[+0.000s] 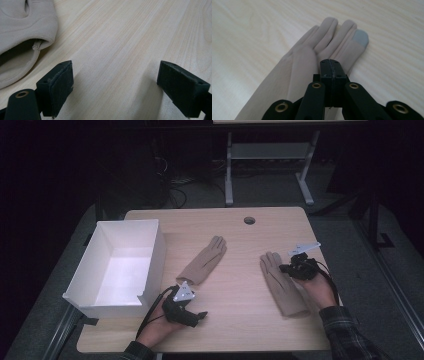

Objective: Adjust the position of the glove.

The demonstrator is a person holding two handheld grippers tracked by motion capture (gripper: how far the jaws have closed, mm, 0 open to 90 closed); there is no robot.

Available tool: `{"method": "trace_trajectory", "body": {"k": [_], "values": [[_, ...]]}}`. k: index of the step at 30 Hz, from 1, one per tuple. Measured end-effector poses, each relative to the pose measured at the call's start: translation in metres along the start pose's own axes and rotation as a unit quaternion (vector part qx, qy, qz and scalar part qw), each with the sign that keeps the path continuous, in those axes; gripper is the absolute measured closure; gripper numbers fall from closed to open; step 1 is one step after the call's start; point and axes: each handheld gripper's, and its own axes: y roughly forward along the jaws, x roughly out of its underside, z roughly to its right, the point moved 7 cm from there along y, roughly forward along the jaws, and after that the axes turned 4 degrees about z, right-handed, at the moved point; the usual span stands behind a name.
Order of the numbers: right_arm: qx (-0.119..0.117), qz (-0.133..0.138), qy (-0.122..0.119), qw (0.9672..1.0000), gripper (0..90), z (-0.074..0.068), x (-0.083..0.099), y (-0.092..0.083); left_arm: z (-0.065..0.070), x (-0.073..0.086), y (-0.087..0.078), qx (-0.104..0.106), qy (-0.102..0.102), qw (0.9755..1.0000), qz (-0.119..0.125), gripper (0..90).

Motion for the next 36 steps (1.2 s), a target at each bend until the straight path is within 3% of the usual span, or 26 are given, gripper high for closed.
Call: {"method": "trace_trajectory", "body": {"k": [7,13,22,26,31,36], "values": [[-0.016,-0.012,-0.010,0.9998,89.4,-0.009,0.023,-0.020,0.000,0.000,0.000,0.000,0.000,1.0000,0.000,13.0],[-0.040,-0.035,-0.014,0.9985,89.7,-0.021,0.037,-0.015,0.000,0.000,0.000,0.000,0.000,1.0000,0.000,13.0],[-0.064,-0.036,-0.036,0.9966,89.9,-0.046,0.031,-0.006,0.000,0.000,0.000,0.000,0.000,1.0000,0.000,13.0],[-0.083,-0.039,-0.061,0.9939,89.9,-0.066,0.029,-0.004,0.000,0.000,0.000,0.000,0.000,1.0000,0.000,13.0],[-0.089,-0.038,-0.073,0.9926,89.8,-0.077,0.029,-0.004,0.000,0.000,0.000,0.000,0.000,1.0000,0.000,13.0],[-0.078,-0.020,-0.066,0.9945,75.1,-0.077,0.023,-0.011,0.000,0.000,0.000,0.000,0.000,1.0000,0.000,13.0]]}}
